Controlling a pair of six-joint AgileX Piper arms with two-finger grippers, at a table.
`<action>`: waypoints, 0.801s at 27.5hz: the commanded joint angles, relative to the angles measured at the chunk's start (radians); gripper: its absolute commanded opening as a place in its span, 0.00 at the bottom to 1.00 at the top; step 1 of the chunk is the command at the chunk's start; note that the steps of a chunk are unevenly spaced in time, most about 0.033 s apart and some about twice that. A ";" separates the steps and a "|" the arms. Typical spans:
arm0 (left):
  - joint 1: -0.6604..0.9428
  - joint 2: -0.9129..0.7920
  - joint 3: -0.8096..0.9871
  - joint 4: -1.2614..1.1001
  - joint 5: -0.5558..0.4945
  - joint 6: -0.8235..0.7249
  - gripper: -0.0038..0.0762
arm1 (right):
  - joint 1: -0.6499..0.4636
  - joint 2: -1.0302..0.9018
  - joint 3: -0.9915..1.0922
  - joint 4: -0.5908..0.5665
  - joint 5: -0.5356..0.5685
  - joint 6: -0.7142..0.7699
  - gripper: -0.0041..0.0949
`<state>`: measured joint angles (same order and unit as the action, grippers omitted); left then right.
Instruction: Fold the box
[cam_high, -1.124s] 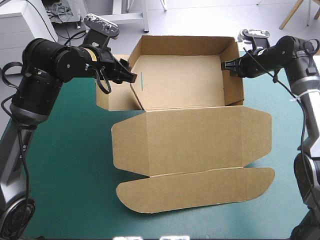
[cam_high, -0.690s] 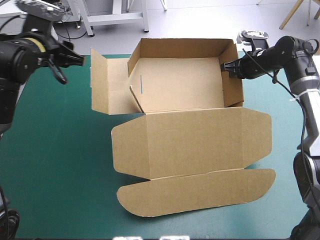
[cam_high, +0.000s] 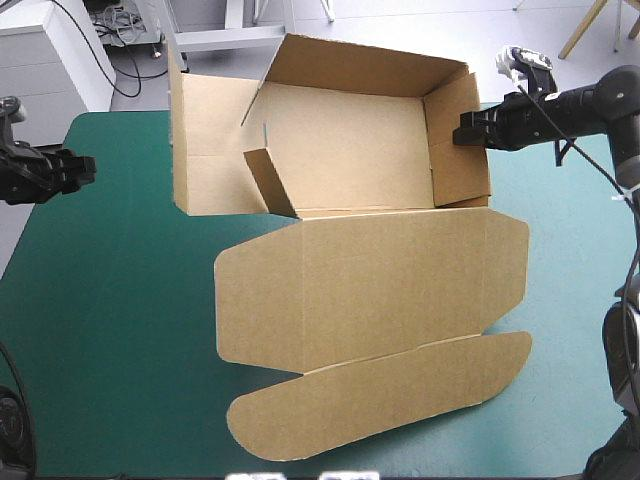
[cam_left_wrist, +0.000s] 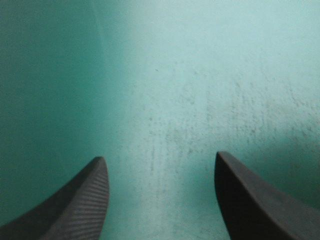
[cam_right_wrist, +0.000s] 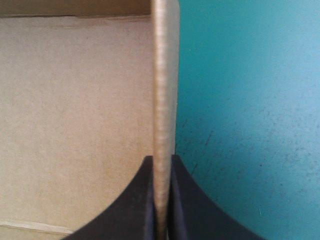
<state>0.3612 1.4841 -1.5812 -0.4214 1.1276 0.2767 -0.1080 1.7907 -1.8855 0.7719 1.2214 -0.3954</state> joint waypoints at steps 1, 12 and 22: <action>0.002 -0.009 0.066 -0.200 -0.065 0.092 0.59 | -0.006 -0.060 -0.046 0.131 -0.029 -0.005 0.03; -0.014 0.107 0.118 -0.853 0.118 0.422 0.59 | 0.003 -0.021 -0.061 0.160 -0.081 0.002 0.03; -0.148 0.118 0.102 -0.876 0.109 0.443 0.59 | 0.045 0.022 -0.061 0.133 -0.119 0.008 0.03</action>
<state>0.2451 1.6454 -1.4407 -1.2088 1.2106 0.7122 -0.0713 1.8543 -1.9125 0.8424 1.1358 -0.4012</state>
